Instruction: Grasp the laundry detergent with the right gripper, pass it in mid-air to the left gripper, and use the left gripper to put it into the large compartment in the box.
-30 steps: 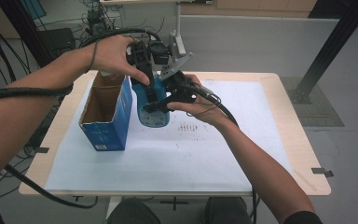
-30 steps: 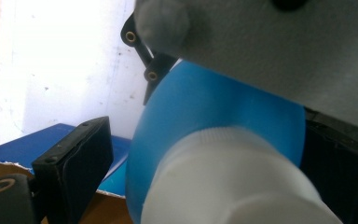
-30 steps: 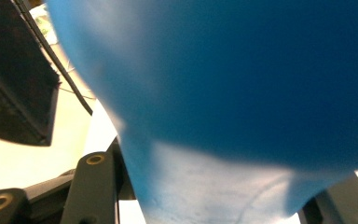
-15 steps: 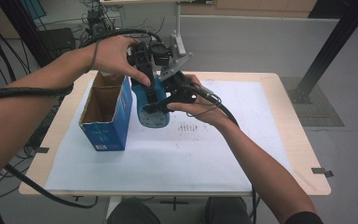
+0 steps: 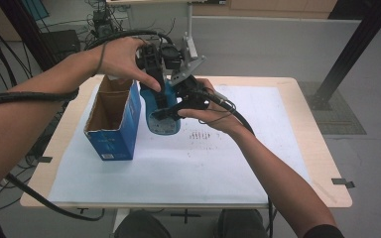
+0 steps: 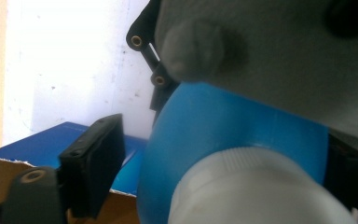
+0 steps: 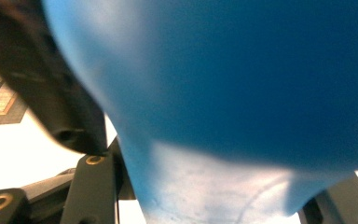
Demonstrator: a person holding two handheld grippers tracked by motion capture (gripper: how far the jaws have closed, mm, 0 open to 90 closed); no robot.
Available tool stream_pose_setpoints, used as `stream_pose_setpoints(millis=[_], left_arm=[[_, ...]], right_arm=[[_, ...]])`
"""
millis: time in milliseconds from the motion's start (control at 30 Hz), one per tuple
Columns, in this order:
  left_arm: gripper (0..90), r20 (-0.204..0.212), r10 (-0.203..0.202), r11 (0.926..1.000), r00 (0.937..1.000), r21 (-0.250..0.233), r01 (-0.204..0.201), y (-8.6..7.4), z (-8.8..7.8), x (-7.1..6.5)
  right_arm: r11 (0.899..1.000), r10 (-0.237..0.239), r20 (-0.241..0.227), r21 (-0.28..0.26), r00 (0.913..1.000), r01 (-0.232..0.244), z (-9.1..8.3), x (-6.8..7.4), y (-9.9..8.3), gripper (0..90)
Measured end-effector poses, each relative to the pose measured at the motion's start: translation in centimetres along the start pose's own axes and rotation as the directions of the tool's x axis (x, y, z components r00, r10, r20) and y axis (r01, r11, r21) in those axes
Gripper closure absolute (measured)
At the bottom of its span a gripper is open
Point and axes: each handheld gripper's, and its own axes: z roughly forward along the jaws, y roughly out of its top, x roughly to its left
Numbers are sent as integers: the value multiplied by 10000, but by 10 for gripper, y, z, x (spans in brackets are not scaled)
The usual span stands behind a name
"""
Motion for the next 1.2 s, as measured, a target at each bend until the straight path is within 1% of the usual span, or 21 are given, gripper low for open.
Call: stream_pose_setpoints(millis=[200,367,567,700,933,1033,1200], left_arm=[[285,79,68,10000,9999,36,-68,0,0,-2],[334,95,161,9999,9998,58,-162,0,0,-4],[340,100,163,9998,9998,151,-165,-1,2,-4],[343,98,141,9998,9999,129,-143,-1,3,-4],[344,62,181,9996,9998,204,-182,1,1,-4],[345,78,163,9998,9998,144,-164,1,2,-4],[346,54,197,9996,9998,177,-198,2,2,-4]], right_arm=[[9999,-75,-23,-73,10000,75,-1,0,0,439],[10000,-68,-15,-69,10000,68,-1,0,0,439],[9999,-121,-57,-60,9999,121,2,1,0,438],[9999,-151,-91,-28,9998,151,2,1,-1,438],[9998,-146,-78,-110,9999,145,1,0,-1,438],[9998,-121,-113,-139,9999,119,1,0,-2,437],[9998,-114,-139,-146,9998,112,1,-1,-3,437]])
